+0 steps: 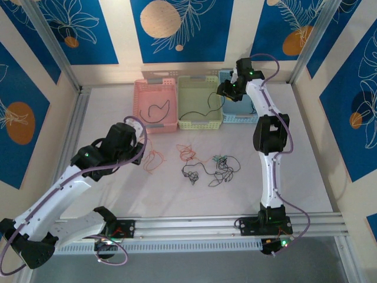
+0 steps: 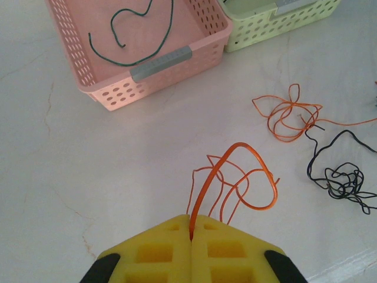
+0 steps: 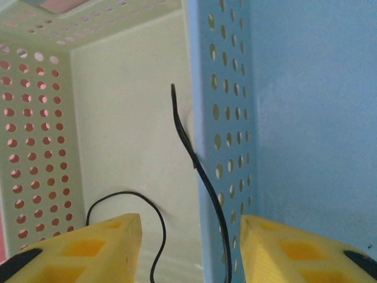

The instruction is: Untangle the cables

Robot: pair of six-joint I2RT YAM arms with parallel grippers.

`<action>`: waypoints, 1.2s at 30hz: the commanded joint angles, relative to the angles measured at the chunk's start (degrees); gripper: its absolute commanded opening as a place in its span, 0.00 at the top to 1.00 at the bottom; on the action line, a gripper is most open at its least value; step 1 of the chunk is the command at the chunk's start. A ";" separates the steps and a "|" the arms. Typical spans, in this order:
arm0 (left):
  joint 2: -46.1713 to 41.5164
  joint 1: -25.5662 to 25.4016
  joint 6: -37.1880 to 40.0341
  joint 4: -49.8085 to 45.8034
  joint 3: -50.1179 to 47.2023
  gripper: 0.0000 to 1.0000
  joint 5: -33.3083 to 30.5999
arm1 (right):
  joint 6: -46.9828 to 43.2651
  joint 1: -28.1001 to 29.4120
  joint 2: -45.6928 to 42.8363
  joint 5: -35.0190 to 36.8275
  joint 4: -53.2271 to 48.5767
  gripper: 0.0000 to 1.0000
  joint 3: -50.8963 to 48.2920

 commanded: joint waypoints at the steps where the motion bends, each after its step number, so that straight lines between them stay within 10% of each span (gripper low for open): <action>1: -1.24 0.96 1.41 -0.35 -0.39 1.00 -0.74 | -1.03 -0.23 1.60 -2.40 -2.55 0.55 1.63; 26: -1.44 2.13 1.46 0.26 -1.39 1.00 -1.41 | -5.64 2.94 1.53 -6.42 -1.85 0.99 5.33; 28: -1.33 2.25 1.38 0.34 -1.35 1.00 -1.16 | -6.29 3.60 2.25 -7.33 -1.47 0.96 6.46; 32: -1.21 2.39 1.23 0.35 -1.53 1.00 -0.89 | -6.32 3.40 3.27 -2.27 -4.82 0.61 9.52; 36: -1.45 2.45 1.26 0.60 -1.70 1.00 -0.51 | -4.58 0.47 0.50 1.79 -5.24 0.55 6.40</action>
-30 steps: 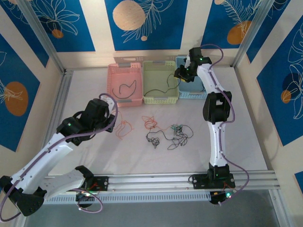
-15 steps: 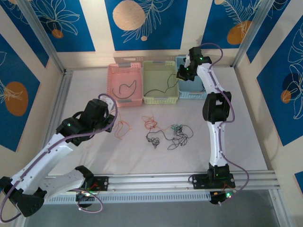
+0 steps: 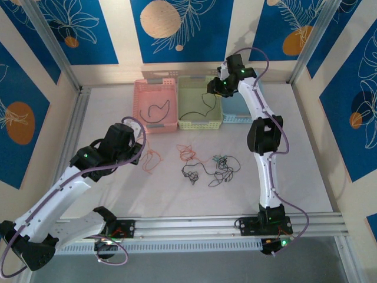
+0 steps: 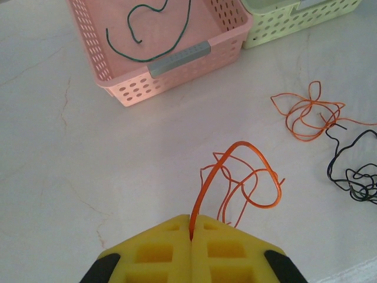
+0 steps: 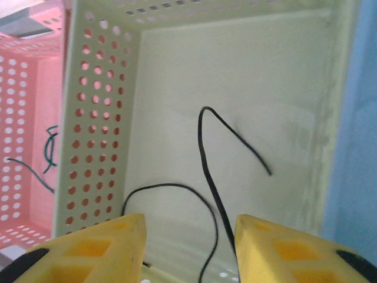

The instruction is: Untangle the cables

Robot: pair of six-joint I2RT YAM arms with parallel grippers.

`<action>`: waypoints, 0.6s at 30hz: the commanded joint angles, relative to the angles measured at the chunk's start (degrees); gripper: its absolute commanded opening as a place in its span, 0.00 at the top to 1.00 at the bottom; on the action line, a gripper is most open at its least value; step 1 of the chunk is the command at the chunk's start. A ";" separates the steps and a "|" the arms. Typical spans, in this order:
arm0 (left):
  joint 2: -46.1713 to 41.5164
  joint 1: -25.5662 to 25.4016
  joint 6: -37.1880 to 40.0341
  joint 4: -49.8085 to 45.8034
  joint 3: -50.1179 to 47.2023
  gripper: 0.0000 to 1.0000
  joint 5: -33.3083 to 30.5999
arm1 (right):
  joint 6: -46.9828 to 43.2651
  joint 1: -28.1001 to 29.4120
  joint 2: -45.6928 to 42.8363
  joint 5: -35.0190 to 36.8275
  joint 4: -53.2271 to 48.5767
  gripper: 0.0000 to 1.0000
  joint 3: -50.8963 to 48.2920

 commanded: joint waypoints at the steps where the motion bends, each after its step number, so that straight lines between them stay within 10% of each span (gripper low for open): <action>1: -0.82 1.00 0.13 0.37 -0.59 1.00 1.02 | 1.16 -3.85 -2.29 4.98 -2.66 0.55 -1.92; 18: -1.16 1.63 0.04 0.72 -0.97 1.00 1.96 | -4.85 -7.52 1.24 31.04 -6.31 0.54 -3.87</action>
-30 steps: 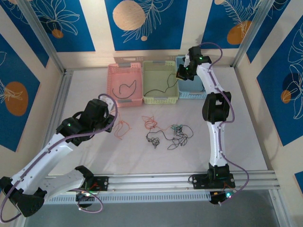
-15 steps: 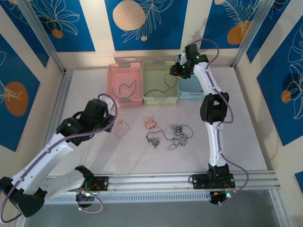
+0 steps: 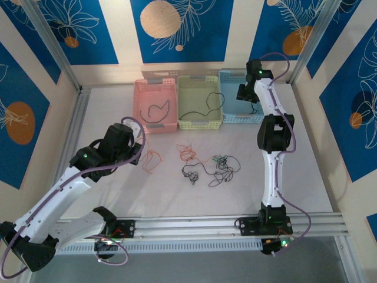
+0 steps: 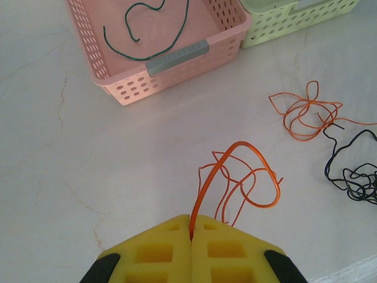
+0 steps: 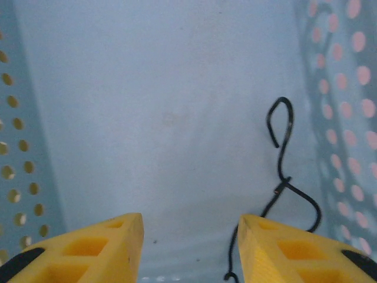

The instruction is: Untangle the cables

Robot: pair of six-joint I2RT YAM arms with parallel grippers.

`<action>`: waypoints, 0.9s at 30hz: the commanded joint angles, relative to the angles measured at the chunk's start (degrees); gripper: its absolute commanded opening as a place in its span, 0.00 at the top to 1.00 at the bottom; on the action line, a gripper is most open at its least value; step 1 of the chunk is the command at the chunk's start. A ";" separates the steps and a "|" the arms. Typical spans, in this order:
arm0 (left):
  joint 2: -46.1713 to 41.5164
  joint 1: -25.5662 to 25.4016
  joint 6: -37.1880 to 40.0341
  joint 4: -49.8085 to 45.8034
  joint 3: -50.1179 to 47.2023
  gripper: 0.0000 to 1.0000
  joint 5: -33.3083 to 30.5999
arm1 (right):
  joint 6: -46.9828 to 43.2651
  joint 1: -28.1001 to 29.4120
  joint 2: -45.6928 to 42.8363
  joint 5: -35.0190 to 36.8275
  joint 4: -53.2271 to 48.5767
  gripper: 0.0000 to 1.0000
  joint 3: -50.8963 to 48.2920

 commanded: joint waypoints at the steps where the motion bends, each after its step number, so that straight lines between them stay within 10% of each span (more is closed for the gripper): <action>1: -0.72 1.10 0.15 0.46 -0.54 1.00 1.01 | -2.88 0.30 1.82 6.46 -1.05 0.53 0.94; 27: 0.08 2.10 0.29 0.74 -0.61 1.00 2.31 | -3.40 -1.75 8.21 8.55 1.61 0.52 1.16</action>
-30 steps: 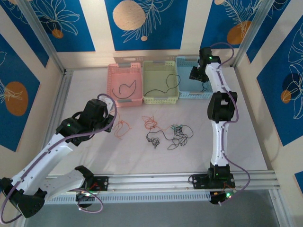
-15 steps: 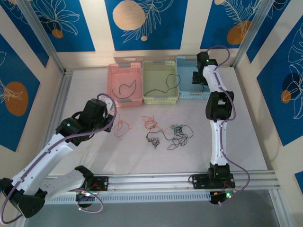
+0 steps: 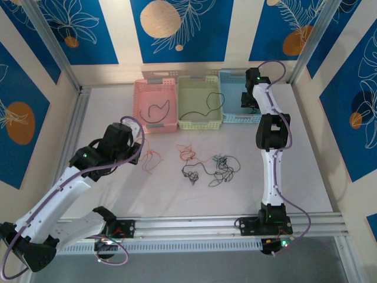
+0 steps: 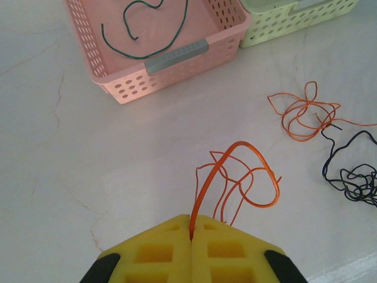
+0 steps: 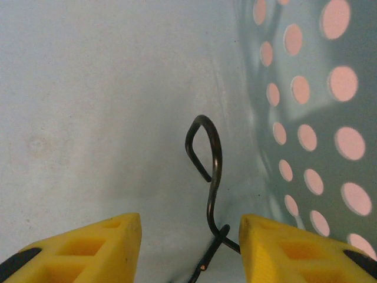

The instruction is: Untangle the cables

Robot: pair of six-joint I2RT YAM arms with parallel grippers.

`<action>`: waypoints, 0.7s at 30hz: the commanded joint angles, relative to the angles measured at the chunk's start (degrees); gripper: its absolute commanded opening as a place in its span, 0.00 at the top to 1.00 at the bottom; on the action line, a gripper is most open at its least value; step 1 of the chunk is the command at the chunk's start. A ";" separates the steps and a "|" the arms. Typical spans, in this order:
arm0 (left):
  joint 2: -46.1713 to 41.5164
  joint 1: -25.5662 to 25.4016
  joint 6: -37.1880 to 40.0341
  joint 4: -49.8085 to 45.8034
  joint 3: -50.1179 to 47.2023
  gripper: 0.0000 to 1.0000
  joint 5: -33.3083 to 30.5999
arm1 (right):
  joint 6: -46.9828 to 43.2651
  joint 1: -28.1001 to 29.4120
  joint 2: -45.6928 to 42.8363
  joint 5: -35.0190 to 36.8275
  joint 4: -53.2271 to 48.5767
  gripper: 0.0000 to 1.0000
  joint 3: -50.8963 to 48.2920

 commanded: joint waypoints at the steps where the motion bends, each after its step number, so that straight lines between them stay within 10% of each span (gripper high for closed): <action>1: 0.06 0.97 0.25 0.60 -0.50 1.00 0.91 | -0.28 -0.39 1.00 -0.80 -0.05 0.53 -0.14; 21: 0.08 1.75 0.17 0.66 -0.51 1.00 1.74 | -1.62 1.01 -6.80 -3.96 0.15 1.00 -0.96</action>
